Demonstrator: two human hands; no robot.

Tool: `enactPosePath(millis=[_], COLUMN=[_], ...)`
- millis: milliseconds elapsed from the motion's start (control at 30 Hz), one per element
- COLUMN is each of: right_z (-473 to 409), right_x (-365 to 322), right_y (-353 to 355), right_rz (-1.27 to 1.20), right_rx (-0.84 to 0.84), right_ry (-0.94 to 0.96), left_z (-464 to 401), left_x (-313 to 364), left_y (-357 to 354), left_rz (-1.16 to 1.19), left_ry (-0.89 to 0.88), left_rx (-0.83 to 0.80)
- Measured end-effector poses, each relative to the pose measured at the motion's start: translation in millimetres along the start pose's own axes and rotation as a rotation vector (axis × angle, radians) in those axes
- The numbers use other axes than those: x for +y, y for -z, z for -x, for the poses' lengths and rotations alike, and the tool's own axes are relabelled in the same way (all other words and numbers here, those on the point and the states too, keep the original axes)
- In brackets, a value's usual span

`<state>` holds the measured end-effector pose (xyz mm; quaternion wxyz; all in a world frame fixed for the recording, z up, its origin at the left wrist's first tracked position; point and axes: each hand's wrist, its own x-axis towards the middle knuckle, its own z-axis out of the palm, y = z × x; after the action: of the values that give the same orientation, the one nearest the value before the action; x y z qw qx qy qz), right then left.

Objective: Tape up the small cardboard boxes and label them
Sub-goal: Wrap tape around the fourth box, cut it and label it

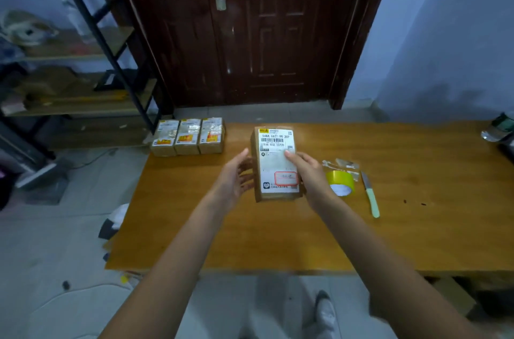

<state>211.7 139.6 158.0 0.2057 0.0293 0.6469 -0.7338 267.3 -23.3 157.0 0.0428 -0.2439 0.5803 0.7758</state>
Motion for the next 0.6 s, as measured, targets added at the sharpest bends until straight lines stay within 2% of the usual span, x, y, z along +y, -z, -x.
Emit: enactPosePath(millis=[100, 267, 600], right_z=[1, -4, -69], right_x=[-6, -15, -13], right_y=[-19, -31, -50], right_rz=[0.013, 0.025, 0.048], right_rx=[0.023, 0.009, -0.002], right_ry=[-0.024, -0.054, -0.056], left_z=[1, -7, -63], left_x=[10, 18, 36], left_y=[22, 37, 54], left_rz=[-0.123, -0.115, -0.098], left_ry=[-0.036, -0.077, -0.05], left_rx=[-0.052, 0.042, 0.077])
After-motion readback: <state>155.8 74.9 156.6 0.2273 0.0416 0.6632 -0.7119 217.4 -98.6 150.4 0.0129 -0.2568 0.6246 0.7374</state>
